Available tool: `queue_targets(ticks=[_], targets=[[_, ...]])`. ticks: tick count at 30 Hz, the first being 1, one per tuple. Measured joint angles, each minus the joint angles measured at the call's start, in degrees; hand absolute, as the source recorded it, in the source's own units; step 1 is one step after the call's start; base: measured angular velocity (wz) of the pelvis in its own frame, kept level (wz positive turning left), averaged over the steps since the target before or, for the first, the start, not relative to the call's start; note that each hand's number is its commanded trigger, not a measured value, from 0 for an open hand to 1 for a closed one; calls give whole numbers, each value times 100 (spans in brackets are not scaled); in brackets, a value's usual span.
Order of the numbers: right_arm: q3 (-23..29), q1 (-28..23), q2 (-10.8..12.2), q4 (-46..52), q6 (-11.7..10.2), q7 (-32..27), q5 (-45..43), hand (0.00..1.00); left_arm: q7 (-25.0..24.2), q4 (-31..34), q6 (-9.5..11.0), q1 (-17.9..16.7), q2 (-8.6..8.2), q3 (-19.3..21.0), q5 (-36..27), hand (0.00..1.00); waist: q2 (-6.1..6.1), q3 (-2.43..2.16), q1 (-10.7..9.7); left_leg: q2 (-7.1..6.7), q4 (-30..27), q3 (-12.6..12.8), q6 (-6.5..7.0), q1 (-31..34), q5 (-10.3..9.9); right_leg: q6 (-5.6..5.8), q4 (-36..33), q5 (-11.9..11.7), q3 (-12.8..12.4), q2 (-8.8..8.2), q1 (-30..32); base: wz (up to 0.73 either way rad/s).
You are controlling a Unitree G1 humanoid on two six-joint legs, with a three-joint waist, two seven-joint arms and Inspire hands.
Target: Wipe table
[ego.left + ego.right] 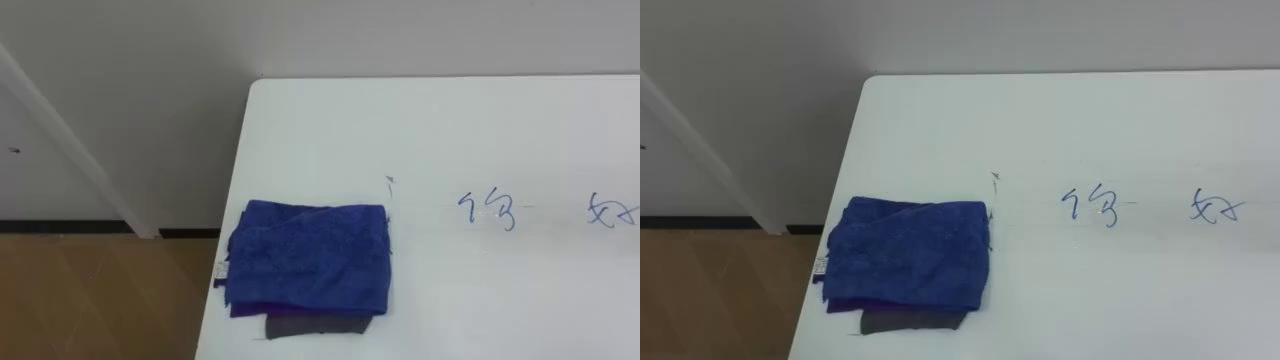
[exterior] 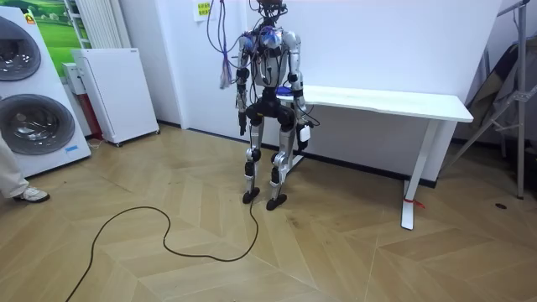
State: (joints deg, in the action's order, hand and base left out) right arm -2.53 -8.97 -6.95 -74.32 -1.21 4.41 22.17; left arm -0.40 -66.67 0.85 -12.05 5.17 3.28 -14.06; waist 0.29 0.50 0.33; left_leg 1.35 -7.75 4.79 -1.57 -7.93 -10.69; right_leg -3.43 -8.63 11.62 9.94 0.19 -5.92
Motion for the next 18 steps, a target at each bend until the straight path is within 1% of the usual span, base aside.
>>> queue_targets(ticks=[14, 18], targets=[[-6, 5, 0, -4, 3, 5, 18, 0, -26, -17, -1, -8, 0, -2, -7, 0, 16, 2, 10, 0, -1, 9, 0, 37, 0, 0, -3, 0, 18, 1, 33, 0], [8, 2, 1, -79, 10, -6, 195, 0, -26, -22, -4, -27, 0, 4, -37, 0, 1, -1, -3, 0, 2, -3, 0, 15, 0, 0, 1, 0, 12, 1, -14, 0]])
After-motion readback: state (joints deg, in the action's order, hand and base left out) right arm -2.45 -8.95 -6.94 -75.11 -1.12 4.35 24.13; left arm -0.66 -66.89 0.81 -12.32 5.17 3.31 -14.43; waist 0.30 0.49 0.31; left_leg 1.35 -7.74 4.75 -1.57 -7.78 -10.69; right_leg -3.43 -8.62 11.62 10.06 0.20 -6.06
